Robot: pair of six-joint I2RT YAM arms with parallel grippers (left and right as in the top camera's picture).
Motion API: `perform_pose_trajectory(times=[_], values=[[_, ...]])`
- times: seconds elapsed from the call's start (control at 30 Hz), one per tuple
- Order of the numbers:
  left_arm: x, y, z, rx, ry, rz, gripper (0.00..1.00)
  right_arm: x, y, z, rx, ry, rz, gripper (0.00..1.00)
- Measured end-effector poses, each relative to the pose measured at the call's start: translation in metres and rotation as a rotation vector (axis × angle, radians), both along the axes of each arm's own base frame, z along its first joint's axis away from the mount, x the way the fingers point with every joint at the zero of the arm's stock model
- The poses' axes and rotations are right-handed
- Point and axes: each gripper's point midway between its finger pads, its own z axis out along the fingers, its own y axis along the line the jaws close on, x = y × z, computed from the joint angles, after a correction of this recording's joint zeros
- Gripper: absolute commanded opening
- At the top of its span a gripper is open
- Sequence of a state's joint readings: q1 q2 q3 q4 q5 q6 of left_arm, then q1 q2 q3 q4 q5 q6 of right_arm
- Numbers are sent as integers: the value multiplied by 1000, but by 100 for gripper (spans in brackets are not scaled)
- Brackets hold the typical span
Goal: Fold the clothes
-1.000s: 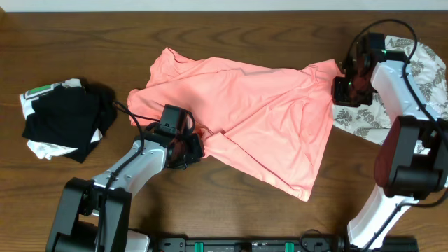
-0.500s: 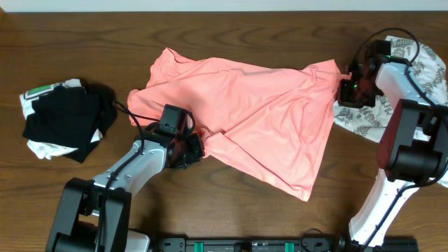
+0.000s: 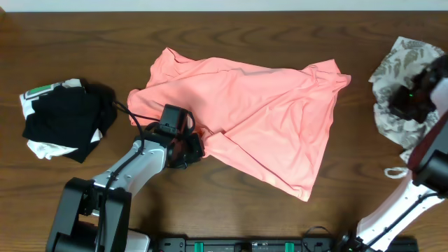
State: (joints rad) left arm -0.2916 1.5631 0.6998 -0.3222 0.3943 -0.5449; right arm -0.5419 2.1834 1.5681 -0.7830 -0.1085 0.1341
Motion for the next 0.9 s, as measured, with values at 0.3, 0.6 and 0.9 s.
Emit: perform_pose_trajectory(times=[0.3, 0.6, 0.9], values=[[3, -1, 1, -4, -12, 0, 7, -2, -4, 3, 99, -59, -38, 16], [3, -1, 1, -4, -13, 0, 7, 37, 54, 73, 141, -263, 207, 17], [3, -1, 1, -7, -14, -1, 7, 69, 209, 209, 63, -534, 661, 14]])
